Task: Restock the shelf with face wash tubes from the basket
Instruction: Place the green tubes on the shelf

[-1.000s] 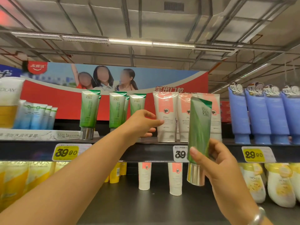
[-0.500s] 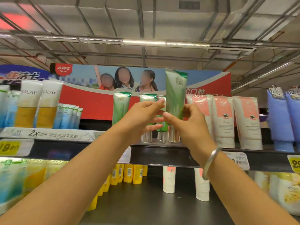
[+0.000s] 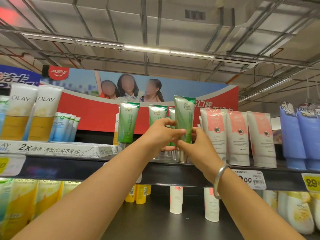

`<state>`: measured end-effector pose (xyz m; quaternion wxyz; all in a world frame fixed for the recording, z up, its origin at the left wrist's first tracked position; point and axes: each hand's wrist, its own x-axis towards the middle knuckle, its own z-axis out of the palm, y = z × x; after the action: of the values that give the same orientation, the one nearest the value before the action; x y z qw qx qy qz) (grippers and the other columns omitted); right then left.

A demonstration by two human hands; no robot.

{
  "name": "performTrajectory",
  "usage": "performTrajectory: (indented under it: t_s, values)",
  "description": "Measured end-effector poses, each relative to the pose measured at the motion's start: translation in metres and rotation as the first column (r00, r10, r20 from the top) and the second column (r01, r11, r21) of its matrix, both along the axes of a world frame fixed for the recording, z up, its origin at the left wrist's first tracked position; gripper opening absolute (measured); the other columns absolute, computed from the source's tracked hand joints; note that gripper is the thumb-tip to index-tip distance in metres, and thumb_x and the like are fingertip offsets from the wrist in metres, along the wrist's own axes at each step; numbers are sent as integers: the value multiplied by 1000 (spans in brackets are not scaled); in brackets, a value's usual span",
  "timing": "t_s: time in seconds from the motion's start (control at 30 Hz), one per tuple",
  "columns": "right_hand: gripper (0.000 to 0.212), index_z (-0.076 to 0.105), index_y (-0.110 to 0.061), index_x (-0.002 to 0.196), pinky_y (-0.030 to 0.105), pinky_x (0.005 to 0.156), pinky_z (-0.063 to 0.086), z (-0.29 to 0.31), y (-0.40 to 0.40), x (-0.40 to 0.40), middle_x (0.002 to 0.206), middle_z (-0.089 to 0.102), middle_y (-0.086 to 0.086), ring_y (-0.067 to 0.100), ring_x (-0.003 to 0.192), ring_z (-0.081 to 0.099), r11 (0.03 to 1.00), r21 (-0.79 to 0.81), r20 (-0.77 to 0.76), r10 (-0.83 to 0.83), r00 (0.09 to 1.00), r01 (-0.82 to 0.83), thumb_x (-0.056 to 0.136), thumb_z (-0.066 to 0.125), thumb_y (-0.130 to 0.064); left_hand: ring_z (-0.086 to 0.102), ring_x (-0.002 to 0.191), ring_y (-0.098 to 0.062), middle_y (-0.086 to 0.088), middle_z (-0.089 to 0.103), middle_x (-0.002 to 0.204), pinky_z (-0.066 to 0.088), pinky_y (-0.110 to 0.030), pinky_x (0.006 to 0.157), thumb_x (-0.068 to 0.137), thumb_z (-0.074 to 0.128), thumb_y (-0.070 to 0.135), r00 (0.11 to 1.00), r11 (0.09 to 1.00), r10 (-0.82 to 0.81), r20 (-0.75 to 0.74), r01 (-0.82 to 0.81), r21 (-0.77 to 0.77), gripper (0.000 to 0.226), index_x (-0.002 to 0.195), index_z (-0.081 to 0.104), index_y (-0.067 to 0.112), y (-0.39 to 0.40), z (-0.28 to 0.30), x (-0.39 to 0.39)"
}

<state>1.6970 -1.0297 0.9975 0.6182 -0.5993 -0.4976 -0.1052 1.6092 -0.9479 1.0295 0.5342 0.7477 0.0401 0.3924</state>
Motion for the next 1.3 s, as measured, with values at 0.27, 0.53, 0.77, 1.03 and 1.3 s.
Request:
performTrajectory:
  t_s: [0.27, 0.53, 0.77, 1.03, 1.3]
  values:
    - [50, 44, -14, 120, 34, 86, 54, 1, -1, 1, 112, 62, 3, 18, 100, 62, 989, -128, 10, -75, 997, 76, 78, 70, -14, 68, 96, -21, -6, 69, 108, 58, -40, 78, 86, 63, 14, 999, 1000, -21, -33, 20, -12, 26, 111, 58, 14, 8, -2, 4]
    - [50, 44, -15, 119, 35, 83, 55, 1, 2, 3, 105, 63, 1, 16, 94, 62, 985, -141, 21, -98, 995, 100, 77, 71, -14, 69, 93, -18, -3, 70, 105, 59, -36, 72, 86, 62, 14, 998, 998, -51, -19, 51, -35, 22, 108, 60, 16, 12, -3, 6]
    - [49, 43, -15, 118, 37, 84, 55, 2, 3, 3, 108, 62, 4, 19, 97, 62, 978, -157, 28, -134, 991, 137, 78, 70, -14, 67, 99, -20, -2, 67, 110, 59, -34, 68, 86, 63, 15, 999, 998, -42, -4, 41, -44, 17, 101, 59, 22, 13, -6, 8]
    - [50, 42, -13, 120, 35, 86, 53, 2, 2, 0, 113, 61, 5, 19, 100, 60, 975, -169, 21, -141, 990, 142, 79, 69, -13, 65, 100, -19, -1, 67, 107, 58, -36, 74, 86, 62, 16, 999, 997, -45, 0, 45, -63, 12, 90, 58, 27, 11, -8, 7]
    - [51, 45, -10, 123, 32, 82, 54, 3, -1, -3, 110, 62, 4, 17, 95, 61, 978, -158, -17, -140, 990, 136, 79, 70, -17, 59, 111, -25, -7, 61, 120, 53, -40, 92, 90, 58, 20, 999, 998, -10, -36, 7, -67, 24, 113, 55, 15, 8, -9, 2]
